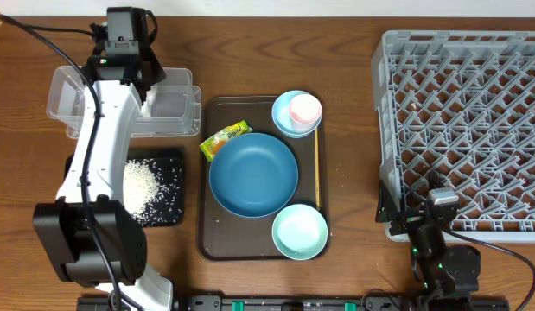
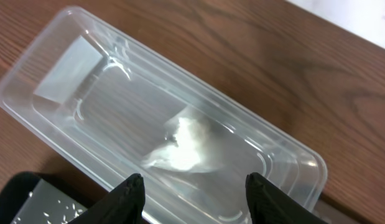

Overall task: Sort waste into correct bins and load items into the dishwasher rack
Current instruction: 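Drop the tissue into the clear plastic bin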

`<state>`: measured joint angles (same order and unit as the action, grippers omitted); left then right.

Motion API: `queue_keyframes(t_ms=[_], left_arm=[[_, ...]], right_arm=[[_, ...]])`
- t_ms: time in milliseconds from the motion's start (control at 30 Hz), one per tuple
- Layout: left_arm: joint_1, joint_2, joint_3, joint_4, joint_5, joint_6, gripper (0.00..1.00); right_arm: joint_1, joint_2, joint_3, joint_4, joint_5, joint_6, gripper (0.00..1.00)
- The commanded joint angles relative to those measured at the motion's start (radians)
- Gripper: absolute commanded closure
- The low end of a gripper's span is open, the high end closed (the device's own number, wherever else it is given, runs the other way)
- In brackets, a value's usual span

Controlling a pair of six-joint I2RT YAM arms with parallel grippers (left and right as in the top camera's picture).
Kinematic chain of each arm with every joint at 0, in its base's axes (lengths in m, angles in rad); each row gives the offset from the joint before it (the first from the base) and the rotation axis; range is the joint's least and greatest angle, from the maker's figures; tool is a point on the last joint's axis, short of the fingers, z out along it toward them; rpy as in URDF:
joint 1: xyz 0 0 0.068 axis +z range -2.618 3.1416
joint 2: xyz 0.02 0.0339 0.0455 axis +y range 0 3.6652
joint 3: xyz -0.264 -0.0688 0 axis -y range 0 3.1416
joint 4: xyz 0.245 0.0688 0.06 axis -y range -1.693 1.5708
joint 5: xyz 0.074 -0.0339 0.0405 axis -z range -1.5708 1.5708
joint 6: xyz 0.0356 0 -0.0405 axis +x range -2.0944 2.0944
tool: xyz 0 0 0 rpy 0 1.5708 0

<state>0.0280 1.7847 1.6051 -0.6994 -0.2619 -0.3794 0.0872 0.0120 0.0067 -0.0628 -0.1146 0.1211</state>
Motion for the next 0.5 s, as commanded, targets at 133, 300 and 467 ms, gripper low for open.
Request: queue_keyframes(t_ms=[133,300,467], left_arm=[[-0.033,0.014,-0.01,-0.029,0.333,-0.014,0.5],[-0.128,0.014,-0.045,-0.039,0.418,0.058,0.57],[-0.24,0.033,-0.09,-0.037,0.363,0.12,0.53]], right_arm=[[-0.011,-0.006,-0.001,-0.004,0.003,-0.01,0.01],[-0.011,-0.006,-0.001,-0.004,0.003,-0.01,0.01],[-0.011,-0.006,-0.001,-0.004,0.003,-0.01,0.01]])
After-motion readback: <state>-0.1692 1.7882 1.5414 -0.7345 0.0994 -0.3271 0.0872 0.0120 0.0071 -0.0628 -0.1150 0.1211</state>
